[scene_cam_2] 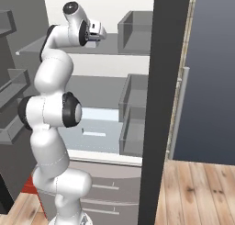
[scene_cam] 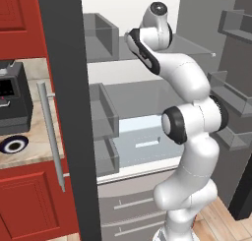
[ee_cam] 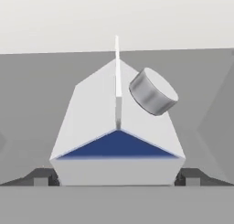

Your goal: Take a sugar cube from the saucer and place it inside the coffee. Then, grab milk from the fridge and place it next to the coffee on the counter to sweeten the coffee.

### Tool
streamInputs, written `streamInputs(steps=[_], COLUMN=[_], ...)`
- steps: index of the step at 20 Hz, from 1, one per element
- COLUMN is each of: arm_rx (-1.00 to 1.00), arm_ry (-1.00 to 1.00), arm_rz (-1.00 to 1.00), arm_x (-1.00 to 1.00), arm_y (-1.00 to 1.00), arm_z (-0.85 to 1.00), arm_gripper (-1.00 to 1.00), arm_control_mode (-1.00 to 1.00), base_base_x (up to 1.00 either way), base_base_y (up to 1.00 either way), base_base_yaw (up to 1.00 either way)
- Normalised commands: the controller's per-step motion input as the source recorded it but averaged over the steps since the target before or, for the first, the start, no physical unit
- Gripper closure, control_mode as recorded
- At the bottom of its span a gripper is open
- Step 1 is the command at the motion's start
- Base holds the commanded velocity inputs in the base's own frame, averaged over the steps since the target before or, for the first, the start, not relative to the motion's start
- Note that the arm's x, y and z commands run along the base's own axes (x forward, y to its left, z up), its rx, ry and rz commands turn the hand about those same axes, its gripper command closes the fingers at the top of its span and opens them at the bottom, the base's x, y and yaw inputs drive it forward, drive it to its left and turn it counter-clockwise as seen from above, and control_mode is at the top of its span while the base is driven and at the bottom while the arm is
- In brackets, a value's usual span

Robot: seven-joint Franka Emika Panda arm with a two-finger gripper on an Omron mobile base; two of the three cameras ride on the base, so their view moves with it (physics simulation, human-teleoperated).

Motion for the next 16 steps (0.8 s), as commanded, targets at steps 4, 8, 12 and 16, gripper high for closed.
streamInputs(steps=[4,8,12,16], arm_rx=[0.00,0.00,0.01,0.00], arm_ry=[0.00,-0.02,-0.01,0.00], arm_rz=[0.00,0.00,0.00,0.00], arm_x=[0.20,0.19,0.03,0.00], arm_y=[0.00,0.00,0.00,0.00], arm_z=[-0.01,-0.05,-0.01,0.00], arm_gripper=[-1.00,-1.00,1.00,1.00], arm_control_mode=[-1.00,-1.00,-1.00,-1.00], base_base_x=[0.00,0.00,0.00,0.00], base_base_y=[0.00,0.00,0.00,0.00], base_base_yaw=[0.00,0.00,0.00,0.00])
